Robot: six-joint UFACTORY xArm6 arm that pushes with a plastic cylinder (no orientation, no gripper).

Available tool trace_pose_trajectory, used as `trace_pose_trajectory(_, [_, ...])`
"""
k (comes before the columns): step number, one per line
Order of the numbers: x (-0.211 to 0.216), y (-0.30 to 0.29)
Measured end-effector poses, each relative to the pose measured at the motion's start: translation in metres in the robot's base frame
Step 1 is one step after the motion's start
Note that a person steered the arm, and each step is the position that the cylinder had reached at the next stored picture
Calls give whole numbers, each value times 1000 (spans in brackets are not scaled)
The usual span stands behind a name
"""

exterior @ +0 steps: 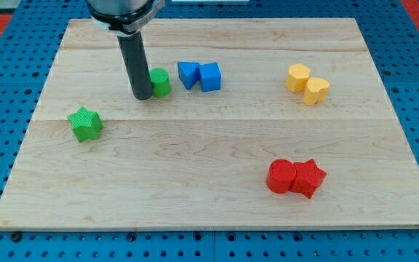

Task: Move the green star below the green circle

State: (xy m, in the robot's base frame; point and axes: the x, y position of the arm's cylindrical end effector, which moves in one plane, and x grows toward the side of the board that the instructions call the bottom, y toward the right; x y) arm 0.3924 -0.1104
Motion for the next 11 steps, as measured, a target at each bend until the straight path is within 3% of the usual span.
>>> trace_pose_trajectory(1, [21, 10])
trace_pose_trajectory(2, [124, -3])
trace_pose_trajectory(3, [125, -94])
trace_pose_trajectory(4, [88, -138])
trace_pose_trajectory(5, [53, -102])
trace_pose_trajectory(6, [56, -48])
trace_pose_trajectory(7, [73, -77])
trace_pose_trajectory(8, [99, -29])
trace_pose_trajectory(9, [60, -22])
trace_pose_trajectory(11, [50, 6])
